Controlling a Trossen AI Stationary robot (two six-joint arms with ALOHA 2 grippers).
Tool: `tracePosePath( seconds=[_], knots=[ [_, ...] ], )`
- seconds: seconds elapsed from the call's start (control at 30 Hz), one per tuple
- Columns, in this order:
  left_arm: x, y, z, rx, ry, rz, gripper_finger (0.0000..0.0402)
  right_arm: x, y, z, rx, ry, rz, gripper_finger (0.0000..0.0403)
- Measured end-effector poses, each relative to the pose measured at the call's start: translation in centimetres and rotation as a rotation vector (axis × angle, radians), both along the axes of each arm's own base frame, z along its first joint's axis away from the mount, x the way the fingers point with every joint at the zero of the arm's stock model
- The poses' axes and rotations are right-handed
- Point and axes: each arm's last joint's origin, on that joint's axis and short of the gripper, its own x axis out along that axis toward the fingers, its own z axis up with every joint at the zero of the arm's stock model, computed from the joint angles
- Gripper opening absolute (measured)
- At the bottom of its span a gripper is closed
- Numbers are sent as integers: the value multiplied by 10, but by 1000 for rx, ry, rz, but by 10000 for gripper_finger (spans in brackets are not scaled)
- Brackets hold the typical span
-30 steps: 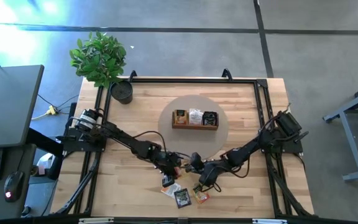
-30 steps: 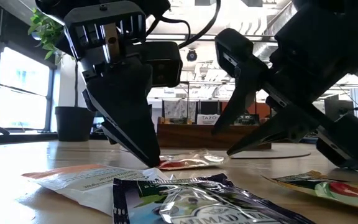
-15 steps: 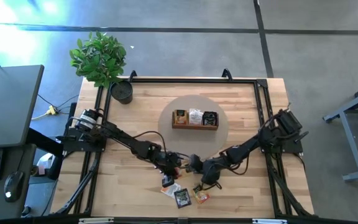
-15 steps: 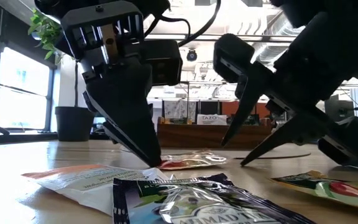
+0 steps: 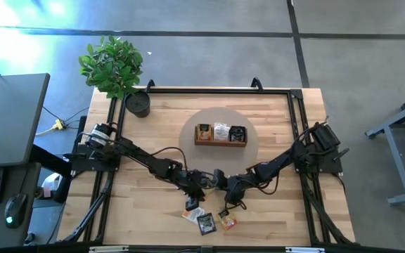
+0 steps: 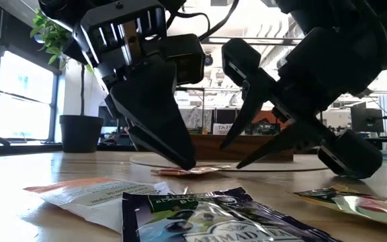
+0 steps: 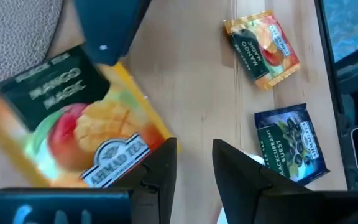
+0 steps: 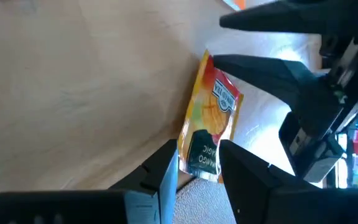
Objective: Pick & Place Tea
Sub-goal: Put the yellow tea bag into the left section of the wooden organizer
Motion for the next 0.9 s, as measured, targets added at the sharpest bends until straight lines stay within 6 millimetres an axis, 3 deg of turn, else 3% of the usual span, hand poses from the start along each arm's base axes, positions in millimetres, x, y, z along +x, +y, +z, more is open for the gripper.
tracePosePath(
  seconds=[0.1,0.37,0.6,0.77,0.9],
  knots=[
    [3,-1,-11,2,5,2,103,2,0,1,37,-11,26,107],
    [5,4,-12,-69,43,47,103,2,0,2,63,-4,52,75],
    [13,6,7,-108,38,25,103,2,-3,2,104,-15,-86,63],
    [21,6,38,-4,93,27,103,-4,-4,18,330,-30,-324,63],
    [17,9,58,145,287,47,103,-7,-8,49,695,0,-448,64]
  ],
)
